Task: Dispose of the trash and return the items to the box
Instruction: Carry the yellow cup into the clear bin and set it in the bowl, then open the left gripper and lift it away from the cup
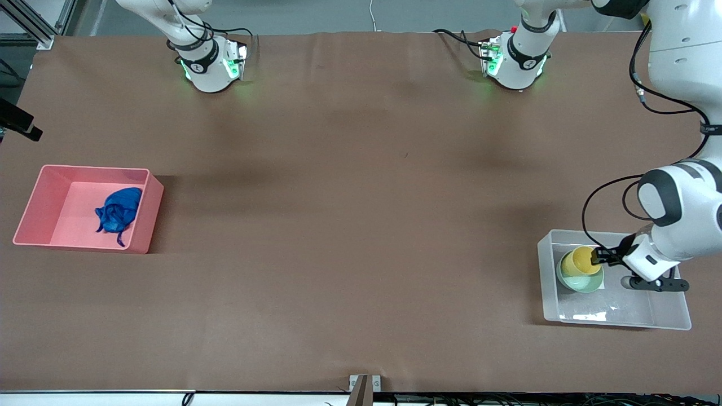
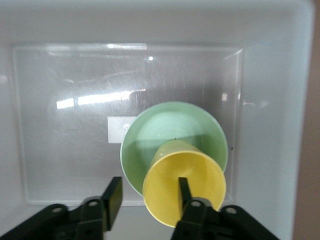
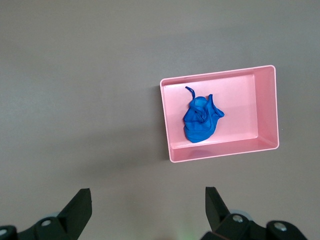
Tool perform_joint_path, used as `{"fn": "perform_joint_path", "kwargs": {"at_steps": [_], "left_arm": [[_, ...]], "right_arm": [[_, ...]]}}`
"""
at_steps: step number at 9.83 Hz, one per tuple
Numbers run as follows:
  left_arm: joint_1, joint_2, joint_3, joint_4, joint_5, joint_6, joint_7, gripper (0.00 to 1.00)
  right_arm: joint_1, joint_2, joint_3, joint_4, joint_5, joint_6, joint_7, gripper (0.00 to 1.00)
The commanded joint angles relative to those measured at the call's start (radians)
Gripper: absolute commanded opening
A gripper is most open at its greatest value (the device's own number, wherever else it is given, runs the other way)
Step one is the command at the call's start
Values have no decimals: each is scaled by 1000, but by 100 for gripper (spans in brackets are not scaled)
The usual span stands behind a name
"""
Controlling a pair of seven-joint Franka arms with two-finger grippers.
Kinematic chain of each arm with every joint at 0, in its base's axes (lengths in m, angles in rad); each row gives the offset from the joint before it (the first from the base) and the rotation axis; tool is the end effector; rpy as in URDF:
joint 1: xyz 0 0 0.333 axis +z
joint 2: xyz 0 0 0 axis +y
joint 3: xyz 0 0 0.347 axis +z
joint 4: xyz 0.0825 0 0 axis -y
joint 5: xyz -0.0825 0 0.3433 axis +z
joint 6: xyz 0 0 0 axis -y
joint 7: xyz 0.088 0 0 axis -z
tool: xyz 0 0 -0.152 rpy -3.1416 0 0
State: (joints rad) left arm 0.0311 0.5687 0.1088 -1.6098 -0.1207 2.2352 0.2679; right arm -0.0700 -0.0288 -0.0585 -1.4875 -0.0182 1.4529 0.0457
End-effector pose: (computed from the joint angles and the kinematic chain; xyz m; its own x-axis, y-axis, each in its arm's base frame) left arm 0.6778 0.0773 0.3077 0.9949 -0.0741 0.0686 -0.0759 -0.9968 0.0235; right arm 0.4870 -0.0664 0.6501 0.9845 -0.1754 -0.0051 -0.1753 -0.9844 0.0167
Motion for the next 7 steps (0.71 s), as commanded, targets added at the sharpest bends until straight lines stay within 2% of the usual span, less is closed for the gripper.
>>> {"fn": "perform_joint_path", "kwargs": {"at_steps": [1, 2, 3, 4, 6, 7], "left_arm": [[-23, -158, -7, -82, -1, -67, -88, 100], [-26, -250, -26, -166, 36, -68, -116, 100], [-25, -345, -56, -239, 56, -77, -241, 100], [-25, -412, -66, -272, 77, -83, -269, 100], [-23, -476, -119, -221, 90, -228, -276, 100], [-25, -478, -132, -134, 88, -315, -286, 100]], "right_arm": [[-5, -6, 3, -5, -11, -6, -9, 100], [-5, -6, 3, -5, -11, -6, -9, 100], [-5, -6, 3, -5, -11, -6, -9, 100], [-5, -6, 3, -5, -11, -6, -9, 100], [-5, -6, 3, -5, -11, -6, -9, 100], [-5, -6, 3, -5, -11, -6, -9, 100]]}}
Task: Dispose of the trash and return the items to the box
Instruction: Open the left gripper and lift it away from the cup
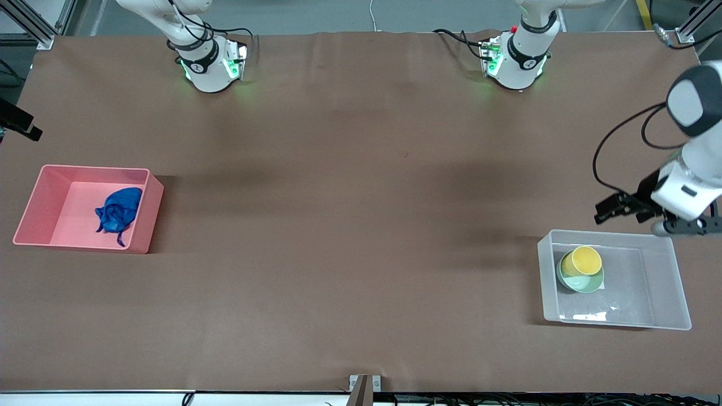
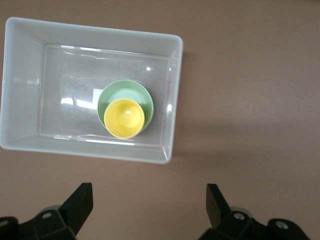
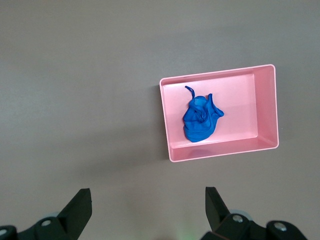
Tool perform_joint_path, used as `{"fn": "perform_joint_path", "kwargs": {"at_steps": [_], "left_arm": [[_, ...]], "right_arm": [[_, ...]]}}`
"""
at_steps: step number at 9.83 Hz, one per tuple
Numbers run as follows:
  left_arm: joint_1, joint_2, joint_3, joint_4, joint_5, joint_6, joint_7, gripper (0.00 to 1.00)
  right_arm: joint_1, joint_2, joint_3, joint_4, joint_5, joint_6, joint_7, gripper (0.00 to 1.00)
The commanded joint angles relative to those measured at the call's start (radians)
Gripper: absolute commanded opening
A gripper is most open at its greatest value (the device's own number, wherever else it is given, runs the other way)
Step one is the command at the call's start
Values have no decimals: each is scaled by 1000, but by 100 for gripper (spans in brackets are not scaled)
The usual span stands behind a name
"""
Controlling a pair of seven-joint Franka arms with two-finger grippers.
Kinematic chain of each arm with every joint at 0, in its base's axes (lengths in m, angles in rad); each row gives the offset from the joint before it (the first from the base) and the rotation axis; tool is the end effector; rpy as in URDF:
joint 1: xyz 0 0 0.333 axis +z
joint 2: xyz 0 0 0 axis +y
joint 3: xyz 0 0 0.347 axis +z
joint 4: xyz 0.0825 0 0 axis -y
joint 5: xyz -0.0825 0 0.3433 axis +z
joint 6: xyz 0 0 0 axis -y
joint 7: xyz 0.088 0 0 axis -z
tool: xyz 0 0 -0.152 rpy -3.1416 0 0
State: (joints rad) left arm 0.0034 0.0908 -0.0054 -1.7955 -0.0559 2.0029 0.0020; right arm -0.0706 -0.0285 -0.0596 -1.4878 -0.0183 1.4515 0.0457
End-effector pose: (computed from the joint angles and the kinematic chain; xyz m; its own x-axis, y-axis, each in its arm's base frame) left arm 0.5707 -0.0067 0.5024 0.9931 0.0195 0.1158 0.0134 -0.9985 0.0534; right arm 0.4868 -0.0672 0.6497 0.9842 -0.1771 -0.0071 -0.1770 -0.9841 0.0168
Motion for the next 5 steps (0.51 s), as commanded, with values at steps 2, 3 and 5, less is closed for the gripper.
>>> {"fn": "perform_joint_path", "kwargs": {"at_steps": [2, 3, 5], "left_arm": [[-3, 7, -25, 247, 25, -289, -14, 100], [-14, 6, -18, 293, 27, -359, -8, 100], [-31, -22, -7, 288, 34, -418, -13, 100]], "right_arm": [[-5, -7, 4, -5, -11, -5, -9, 100], [-5, -7, 4, -5, -11, -5, -9, 100], [-5, -7, 4, -5, -11, -5, -9, 100]]}}
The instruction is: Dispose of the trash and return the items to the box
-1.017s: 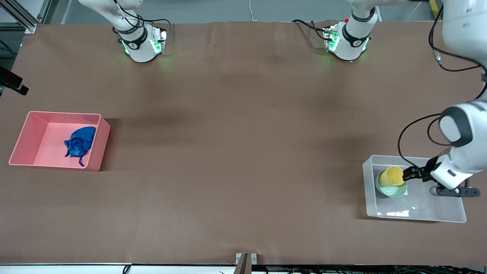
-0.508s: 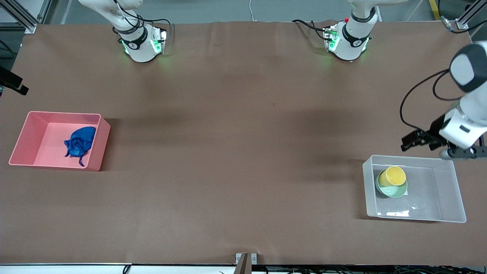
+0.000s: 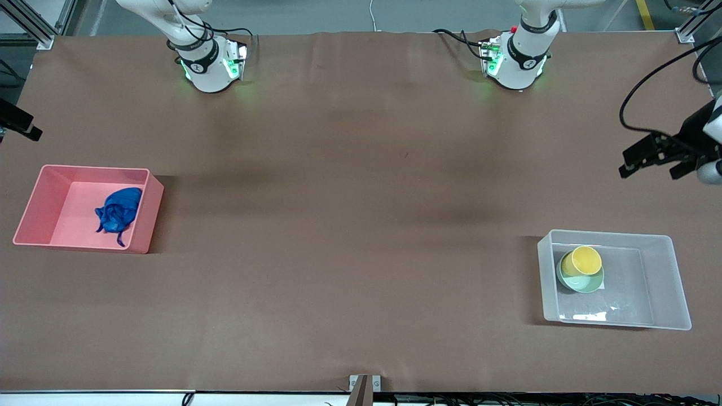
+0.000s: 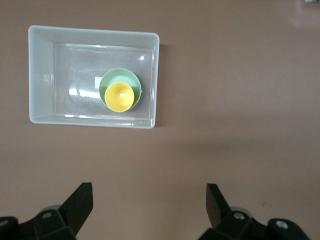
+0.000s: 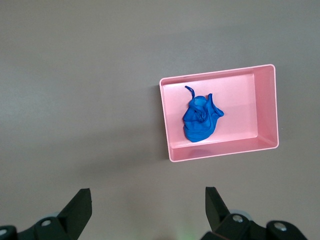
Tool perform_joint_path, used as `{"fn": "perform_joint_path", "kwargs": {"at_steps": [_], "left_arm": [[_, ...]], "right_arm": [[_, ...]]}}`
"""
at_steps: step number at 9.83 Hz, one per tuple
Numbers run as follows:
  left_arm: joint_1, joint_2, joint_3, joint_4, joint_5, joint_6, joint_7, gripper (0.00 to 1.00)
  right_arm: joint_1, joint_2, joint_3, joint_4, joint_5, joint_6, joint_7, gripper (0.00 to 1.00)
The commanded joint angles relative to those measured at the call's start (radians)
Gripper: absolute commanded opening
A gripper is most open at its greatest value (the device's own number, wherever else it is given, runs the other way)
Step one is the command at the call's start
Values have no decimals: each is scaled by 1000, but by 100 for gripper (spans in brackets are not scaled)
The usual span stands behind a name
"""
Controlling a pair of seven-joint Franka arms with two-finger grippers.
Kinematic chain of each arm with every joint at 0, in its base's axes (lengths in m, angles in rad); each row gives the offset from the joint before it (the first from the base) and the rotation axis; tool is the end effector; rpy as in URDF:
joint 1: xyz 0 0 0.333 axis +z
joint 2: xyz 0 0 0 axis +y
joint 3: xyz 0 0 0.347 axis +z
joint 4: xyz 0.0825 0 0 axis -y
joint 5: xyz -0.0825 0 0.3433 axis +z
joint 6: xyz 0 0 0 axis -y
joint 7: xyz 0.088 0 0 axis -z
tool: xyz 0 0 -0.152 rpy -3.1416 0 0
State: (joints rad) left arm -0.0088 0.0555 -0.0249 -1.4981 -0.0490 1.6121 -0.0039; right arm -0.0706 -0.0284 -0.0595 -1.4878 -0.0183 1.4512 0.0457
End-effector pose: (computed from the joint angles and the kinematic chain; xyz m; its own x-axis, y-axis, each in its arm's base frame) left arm 0.5396 -0.0250 0.6169 0.9979 -0.0276 0.0582 -0.0306 -0.9983 0.0506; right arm 0.4868 -0.0672 0.6496 0.9842 -0.1770 -0.0075 -0.1769 -0.9841 0.0169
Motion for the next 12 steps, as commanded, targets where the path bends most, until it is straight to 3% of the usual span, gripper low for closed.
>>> {"fn": "perform_joint_path", "kwargs": {"at_steps": [1, 4, 12], "left_arm": [[-26, -2, 20, -13, 56, -29, -11, 100], [-40, -84, 48, -115, 57, -8, -2, 100], [-34, -72, 34, -116, 55, 15, -7, 100]], "right_arm": [[-6, -7, 4, -5, -11, -5, -9, 100], [-6, -7, 4, -5, -11, -5, -9, 100], [-6, -7, 4, -5, -11, -5, -10, 100]]}}
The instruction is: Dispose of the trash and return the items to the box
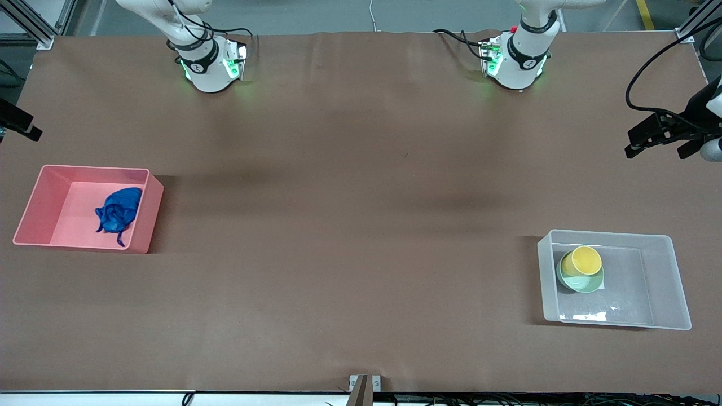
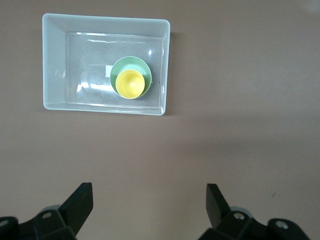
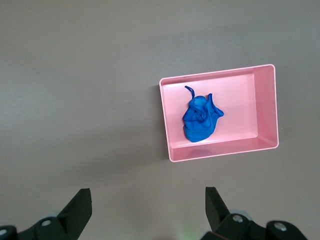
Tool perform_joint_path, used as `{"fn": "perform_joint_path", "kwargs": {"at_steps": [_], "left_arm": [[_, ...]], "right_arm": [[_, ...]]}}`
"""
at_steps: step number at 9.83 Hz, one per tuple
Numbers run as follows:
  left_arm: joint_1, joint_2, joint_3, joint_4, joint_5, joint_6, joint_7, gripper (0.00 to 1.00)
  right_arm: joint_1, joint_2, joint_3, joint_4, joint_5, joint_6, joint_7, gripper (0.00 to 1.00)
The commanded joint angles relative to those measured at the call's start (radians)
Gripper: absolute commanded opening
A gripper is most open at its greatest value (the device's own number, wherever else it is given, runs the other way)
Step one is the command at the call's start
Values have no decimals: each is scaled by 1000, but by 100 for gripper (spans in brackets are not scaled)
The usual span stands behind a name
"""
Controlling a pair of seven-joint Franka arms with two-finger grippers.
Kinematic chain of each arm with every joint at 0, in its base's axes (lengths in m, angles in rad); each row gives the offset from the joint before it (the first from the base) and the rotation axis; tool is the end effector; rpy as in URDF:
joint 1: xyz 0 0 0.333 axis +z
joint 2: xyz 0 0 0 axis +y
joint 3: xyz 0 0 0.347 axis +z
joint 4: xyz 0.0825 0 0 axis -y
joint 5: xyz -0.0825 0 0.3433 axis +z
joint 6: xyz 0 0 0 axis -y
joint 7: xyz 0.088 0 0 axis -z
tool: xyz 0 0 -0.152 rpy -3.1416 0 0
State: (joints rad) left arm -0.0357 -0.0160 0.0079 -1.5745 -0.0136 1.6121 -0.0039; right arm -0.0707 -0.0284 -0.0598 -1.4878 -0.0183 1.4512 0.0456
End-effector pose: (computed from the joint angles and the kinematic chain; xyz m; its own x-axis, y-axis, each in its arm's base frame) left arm 0.5150 -0.0163 0.6209 0.9983 -0.0233 0.0535 -0.0241 -0.9996 0.0139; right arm 0.4867 -0.0674 0.6496 0.9841 -0.1773 -0.0075 -0.1771 -0.9840 0.0169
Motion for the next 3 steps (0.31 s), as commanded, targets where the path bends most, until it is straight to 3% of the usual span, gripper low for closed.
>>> {"fn": "perform_joint_path", "kwargs": {"at_steps": [1, 3], "left_arm": [[-6, -1, -6, -39, 26, 6, 4, 100], [-1, -4, -13, -39, 27, -11, 8, 100]], "right_arm": [[-6, -7, 5, -5, -11, -5, -9, 100], [-6, -7, 5, -5, -11, -5, -10, 100]]}}
